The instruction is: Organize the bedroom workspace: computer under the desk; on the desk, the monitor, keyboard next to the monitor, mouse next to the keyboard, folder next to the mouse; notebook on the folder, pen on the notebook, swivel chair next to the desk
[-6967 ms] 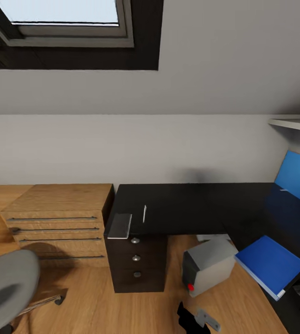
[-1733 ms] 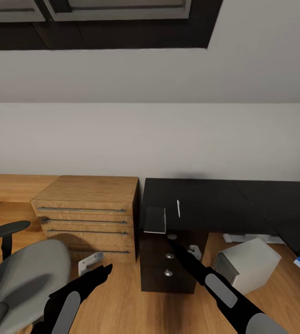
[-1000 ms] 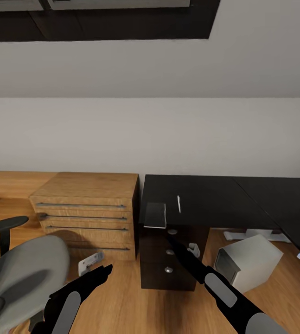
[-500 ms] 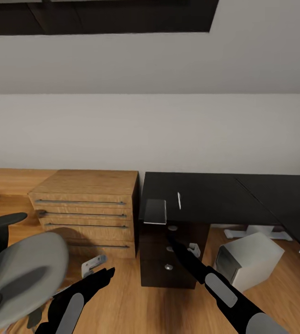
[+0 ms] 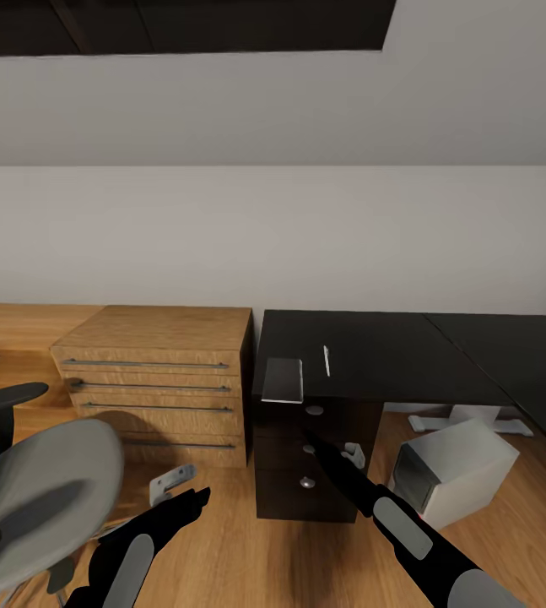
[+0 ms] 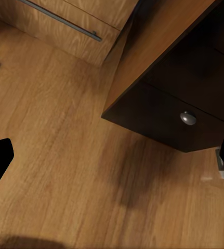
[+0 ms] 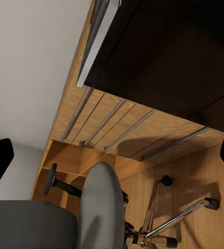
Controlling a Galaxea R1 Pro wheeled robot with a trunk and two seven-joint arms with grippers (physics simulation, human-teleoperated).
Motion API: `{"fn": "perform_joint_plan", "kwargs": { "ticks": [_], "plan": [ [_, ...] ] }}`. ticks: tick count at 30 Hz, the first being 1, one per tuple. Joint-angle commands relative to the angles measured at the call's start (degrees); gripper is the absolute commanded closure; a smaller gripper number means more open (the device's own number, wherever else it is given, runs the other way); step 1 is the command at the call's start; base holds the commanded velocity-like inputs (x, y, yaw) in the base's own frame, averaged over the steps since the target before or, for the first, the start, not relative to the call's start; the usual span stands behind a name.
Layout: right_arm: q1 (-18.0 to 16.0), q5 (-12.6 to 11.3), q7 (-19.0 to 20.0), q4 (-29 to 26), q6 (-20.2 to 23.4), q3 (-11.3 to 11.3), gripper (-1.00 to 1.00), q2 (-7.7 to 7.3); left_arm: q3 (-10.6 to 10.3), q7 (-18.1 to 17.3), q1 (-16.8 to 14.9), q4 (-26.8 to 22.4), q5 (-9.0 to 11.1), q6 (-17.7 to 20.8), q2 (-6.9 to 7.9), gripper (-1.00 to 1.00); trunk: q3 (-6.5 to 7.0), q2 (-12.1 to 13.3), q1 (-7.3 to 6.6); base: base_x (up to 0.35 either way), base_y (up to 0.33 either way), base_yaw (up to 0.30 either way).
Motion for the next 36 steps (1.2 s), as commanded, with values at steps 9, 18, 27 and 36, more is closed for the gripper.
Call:
{"fn": "perform_joint_plan", "kwargs": {
  "ticks": [9,18,27,36],
  "plan": [
    [-0.1,-0.6,0.1,0.0,0.2,0.2,-1.0,-0.07,0.0,0.2,0.0,1.9,0.6,0.1,0.14,-1.0,-0.06,0.0,-0.01,0.02,0.0,0.0],
    [-0.1,-0.6,0.1,0.0,0.2,0.2,-1.0,-0.02,0.0,0.2,0.0,2.7,0.6,0.1,0.17,-1.0,-0.06,0.0,-0.01,0.165,0.0,0.0],
    [-0.1,-0.6,0.1,-0.1,0.2,0.2,-1.0,-0.03,-0.1,0.1,0.0,3.0,0.6,0.1,0.17,-1.0,-0.06,0.0,-0.01,0.083,-0.019,0.0],
    [-0.1,-0.6,0.1,-0.1,0.1,0.2,-1.0,0.01,-0.1,0.1,0.0,3.1,0.6,0.1,0.17,-1.0,-0.06,0.0,-0.01,0.074,-0.021,0.0]
  ]
}}
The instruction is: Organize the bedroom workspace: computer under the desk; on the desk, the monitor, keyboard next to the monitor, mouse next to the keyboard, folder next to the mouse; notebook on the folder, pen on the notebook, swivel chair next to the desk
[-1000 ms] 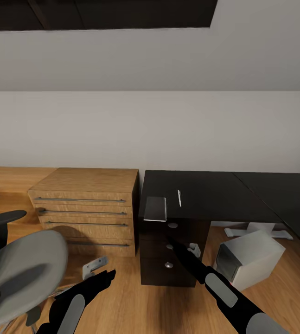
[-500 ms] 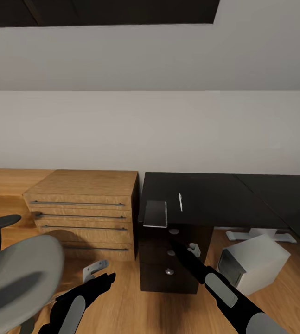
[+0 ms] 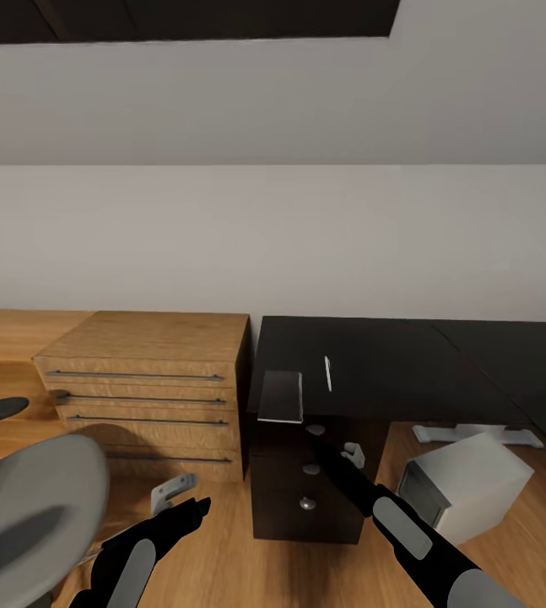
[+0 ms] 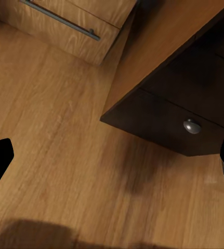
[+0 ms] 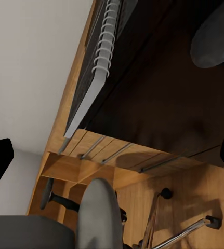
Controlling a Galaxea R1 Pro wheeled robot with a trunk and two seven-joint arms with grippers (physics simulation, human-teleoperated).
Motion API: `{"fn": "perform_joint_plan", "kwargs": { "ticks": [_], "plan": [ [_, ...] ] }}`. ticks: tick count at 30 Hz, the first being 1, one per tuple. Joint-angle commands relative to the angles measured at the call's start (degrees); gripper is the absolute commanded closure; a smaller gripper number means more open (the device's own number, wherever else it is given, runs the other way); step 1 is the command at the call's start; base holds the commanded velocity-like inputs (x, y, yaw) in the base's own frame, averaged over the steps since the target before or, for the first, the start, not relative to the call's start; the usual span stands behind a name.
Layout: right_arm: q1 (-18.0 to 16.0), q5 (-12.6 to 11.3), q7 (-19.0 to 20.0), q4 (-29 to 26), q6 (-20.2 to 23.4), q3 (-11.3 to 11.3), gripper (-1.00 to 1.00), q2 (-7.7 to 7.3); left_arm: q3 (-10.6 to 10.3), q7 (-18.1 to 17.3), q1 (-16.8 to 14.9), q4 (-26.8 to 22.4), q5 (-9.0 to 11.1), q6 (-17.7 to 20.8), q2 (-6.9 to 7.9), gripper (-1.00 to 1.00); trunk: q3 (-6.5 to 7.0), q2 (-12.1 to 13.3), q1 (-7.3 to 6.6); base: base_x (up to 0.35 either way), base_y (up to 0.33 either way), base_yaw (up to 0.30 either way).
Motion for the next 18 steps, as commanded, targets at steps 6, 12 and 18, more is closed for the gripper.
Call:
{"fn": "perform_joint_plan", "kwargs": {
  "ticks": [6,12,18],
  "plan": [
    [-0.1,-0.6,0.1,0.0,0.2,0.3,-1.0,-0.06,0.0,0.6,0.0,-0.1,0.6,0.1,0.0,-1.0,-0.06,0.0,0.0,0.12,0.048,0.0],
    [-0.1,-0.5,0.1,0.0,0.1,0.3,-1.0,-0.06,0.0,0.5,0.0,-0.1,0.6,0.1,0.06,-1.0,-0.06,0.0,0.0,0.053,0.018,0.0],
    [-0.1,-0.5,0.1,0.1,0.1,0.4,-1.0,0.01,0.0,0.6,0.0,-0.1,0.6,0.1,0.08,-1.0,-0.06,0.0,0.0,0.077,0.068,0.0]
  ]
}}
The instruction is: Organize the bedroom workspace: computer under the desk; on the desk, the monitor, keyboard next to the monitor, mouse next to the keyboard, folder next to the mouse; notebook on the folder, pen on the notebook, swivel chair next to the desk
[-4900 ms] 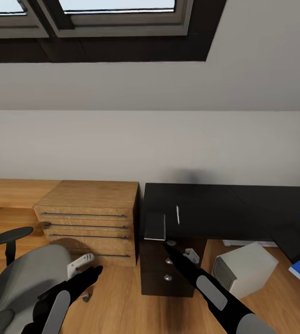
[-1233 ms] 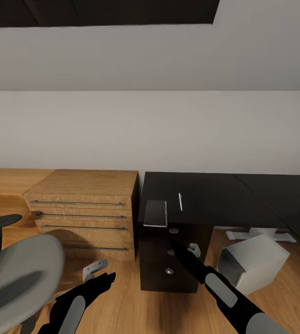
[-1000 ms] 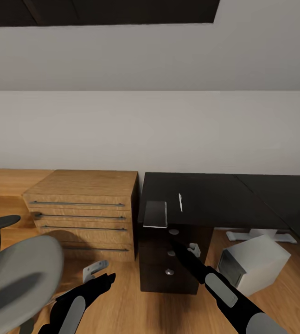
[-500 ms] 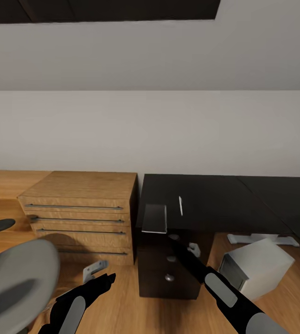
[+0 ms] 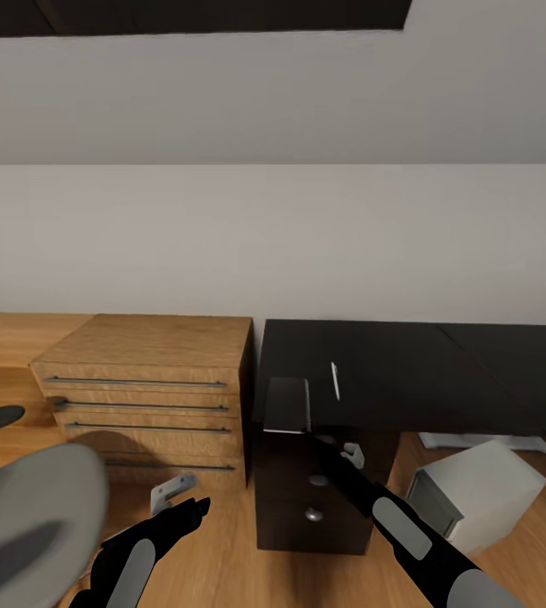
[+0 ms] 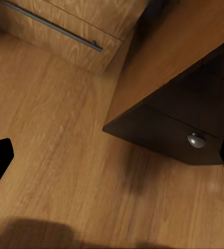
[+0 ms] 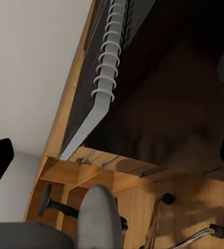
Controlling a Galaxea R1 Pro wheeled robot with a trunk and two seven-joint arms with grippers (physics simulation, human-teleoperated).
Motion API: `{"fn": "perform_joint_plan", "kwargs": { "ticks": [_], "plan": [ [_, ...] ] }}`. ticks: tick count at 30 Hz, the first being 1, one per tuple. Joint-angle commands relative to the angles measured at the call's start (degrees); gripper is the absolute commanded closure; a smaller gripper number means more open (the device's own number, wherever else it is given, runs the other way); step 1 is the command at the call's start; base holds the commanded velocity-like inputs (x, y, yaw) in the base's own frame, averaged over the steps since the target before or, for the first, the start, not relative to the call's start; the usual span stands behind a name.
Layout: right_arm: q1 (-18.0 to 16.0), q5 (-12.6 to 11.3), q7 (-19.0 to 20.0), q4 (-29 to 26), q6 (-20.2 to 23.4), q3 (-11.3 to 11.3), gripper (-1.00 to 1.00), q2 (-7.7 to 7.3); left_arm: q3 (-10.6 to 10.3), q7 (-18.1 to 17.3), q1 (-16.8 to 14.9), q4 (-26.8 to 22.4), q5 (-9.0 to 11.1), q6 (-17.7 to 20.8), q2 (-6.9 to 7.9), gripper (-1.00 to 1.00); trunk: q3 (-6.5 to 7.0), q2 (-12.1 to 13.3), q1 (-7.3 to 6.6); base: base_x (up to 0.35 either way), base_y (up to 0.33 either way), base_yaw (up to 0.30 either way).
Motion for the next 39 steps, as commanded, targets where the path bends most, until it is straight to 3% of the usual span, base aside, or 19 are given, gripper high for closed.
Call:
{"fn": "perform_joint_plan", "kwargs": {
  "ticks": [1,39],
  "plan": [
    [-0.1,-0.6,0.1,0.0,0.2,0.2,-1.0,-0.05,0.0,0.6,0.0,0.0,0.6,0.1,0.0,-1.0,-0.06,0.0,0.01,0.172,0.161,0.0],
    [-0.1,-0.5,0.2,-0.2,0.0,0.4,-1.0,0.09,0.0,0.7,0.0,0.0,0.6,0.1,0.01,-1.0,-0.06,0.0,0.01,0.022,0.021,0.0]
  ]
}}
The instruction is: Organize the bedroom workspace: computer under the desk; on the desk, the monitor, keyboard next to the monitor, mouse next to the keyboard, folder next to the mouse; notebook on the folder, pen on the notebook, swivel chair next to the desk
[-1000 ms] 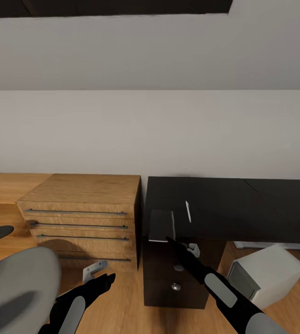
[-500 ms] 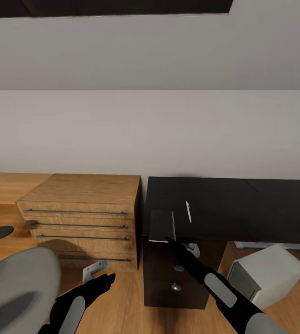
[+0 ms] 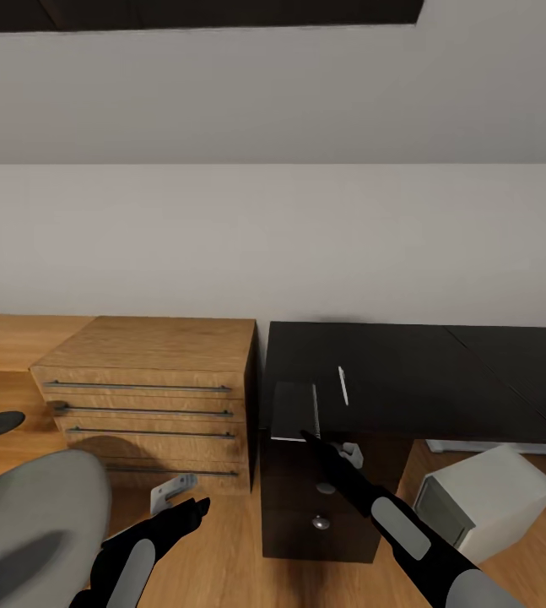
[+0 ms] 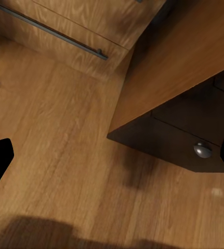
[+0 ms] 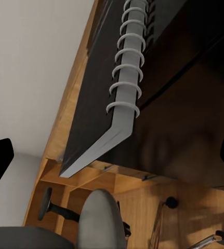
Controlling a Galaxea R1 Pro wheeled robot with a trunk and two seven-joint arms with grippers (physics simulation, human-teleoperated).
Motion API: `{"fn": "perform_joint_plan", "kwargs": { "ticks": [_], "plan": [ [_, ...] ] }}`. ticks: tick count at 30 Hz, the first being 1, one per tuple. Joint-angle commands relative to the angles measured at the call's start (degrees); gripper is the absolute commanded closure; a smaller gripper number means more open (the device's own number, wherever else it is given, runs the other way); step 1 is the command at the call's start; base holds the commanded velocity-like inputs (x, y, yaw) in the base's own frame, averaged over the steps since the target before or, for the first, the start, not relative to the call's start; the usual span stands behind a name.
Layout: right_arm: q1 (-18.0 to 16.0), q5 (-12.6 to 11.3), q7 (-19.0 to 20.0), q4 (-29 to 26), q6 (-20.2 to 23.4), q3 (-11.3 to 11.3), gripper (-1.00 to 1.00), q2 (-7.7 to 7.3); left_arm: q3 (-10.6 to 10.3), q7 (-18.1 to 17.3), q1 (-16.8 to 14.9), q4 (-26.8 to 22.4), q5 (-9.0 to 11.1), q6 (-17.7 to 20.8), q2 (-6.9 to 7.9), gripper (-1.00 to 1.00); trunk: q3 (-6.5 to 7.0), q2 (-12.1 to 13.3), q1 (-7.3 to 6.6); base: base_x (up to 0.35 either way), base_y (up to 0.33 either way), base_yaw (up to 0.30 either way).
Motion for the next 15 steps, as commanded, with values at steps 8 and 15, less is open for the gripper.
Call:
{"fn": "perform_joint_plan", "kwargs": {
  "ticks": [8,15],
  "plan": [
    [-0.1,-0.5,0.2,-0.1,-1.6,0.4,-1.0,-0.02,0.1,0.7,0.0,-0.1,0.7,0.1,0.05,-1.0,-0.06,0.0,-0.01,0.0,0.0,0.0],
    [-0.1,-0.5,0.2,-0.1,-1.8,0.4,-1.0,-0.02,0.0,0.7,0.0,-0.1,0.6,0.1,0.05,-1.0,0.84,2.0,-1.1,0.0,0.0,0.0]
  ]
}}
